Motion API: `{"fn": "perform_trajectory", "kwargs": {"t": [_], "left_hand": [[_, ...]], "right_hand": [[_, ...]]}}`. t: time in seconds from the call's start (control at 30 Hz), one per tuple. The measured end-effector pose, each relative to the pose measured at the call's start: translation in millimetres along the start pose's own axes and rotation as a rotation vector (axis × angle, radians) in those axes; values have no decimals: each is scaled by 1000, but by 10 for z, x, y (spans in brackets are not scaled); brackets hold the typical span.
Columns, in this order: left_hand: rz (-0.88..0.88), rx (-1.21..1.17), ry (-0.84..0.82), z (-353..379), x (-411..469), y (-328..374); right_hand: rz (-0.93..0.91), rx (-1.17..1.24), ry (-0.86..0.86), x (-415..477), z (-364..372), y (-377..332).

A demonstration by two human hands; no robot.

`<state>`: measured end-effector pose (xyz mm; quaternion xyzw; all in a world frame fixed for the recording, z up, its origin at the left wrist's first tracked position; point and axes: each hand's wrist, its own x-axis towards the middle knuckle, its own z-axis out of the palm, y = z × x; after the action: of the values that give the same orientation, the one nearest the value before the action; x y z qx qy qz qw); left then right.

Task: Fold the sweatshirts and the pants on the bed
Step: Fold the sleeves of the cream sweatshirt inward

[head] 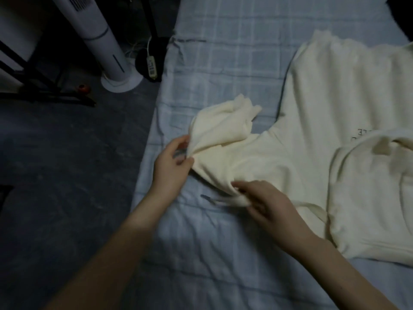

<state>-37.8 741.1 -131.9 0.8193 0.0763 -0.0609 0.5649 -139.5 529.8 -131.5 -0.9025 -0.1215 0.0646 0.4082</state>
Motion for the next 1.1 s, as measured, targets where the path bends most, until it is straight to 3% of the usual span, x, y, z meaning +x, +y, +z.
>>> {"fn": "perform_trajectory", "kwargs": {"t": [0.07,0.23,0.33,0.4,0.5,0.63,0.7,0.77,0.87,0.93,1.03,1.1], "left_hand": [[-7,180,-27,-30,-81,-99],[562,771,-136,361,288,148],[551,1054,-343,610,562,237],[478,798,-291,534,667,248],[328,228,-2,227,723,237],[35,-160,152,-87,698,19],[-72,-330,168,-184,665,-165],[-156,-480,117,-221,612,-296],[-222,-581,73,-241,579,-375],[-266,-515,115,-211,584,-332],[-283,-401,241,-156,604,-233],[-236,-501,268,-260,644,-158]], "right_hand": [[48,-47,-93,-18,50,-21],[97,-72,-41,69,133,-64],[115,-67,2,61,188,-122],[181,43,129,61,146,-192],[297,132,431,117,-87,-170],[535,188,620,246,-627,132],[635,-56,474,254,-839,296],[604,-246,254,208,-846,329],[381,-304,221,200,-526,249],[275,-290,201,300,-234,177],[231,-367,22,483,168,89],[176,-375,-57,555,345,24]]}}
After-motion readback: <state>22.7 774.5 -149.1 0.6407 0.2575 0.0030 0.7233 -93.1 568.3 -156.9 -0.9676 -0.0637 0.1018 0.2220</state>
